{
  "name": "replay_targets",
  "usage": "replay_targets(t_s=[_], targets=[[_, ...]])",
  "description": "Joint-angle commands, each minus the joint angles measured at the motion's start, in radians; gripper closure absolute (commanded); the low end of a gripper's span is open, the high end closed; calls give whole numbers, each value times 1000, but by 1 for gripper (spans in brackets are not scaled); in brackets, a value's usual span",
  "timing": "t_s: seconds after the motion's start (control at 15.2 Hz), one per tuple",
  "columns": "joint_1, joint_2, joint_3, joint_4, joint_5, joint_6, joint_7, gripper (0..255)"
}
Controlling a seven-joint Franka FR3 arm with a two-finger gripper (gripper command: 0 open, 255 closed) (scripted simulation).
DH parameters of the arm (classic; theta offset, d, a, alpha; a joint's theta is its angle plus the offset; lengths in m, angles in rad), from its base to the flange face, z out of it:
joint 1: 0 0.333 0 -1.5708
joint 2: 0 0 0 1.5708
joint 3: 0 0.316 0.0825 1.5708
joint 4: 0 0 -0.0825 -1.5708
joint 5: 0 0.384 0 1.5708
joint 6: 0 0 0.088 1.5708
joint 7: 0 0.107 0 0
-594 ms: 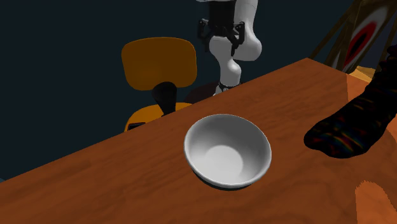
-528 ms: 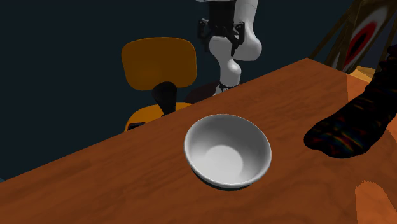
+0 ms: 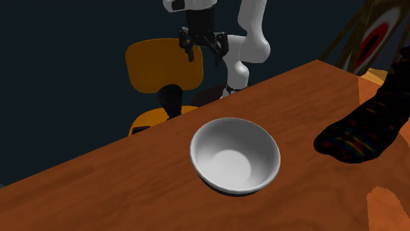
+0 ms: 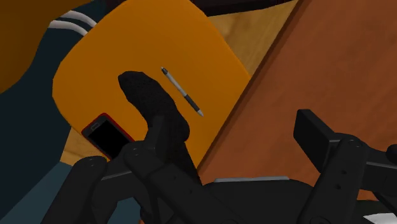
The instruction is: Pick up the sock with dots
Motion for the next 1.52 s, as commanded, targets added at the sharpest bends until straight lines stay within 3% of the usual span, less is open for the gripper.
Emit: replay_targets(t_s=[0.0,0.66,1.25,1.32,1.45], targets=[[-10,83,-25,53,-3,17,-15,0],[-57,487,-129,407,41,-2,-91,0],[-58,490,-129,308,41,99,-94,0],[-59,489,-130,307,41,99,-95,255],[-59,490,-130,308,41,98,-95,255]])
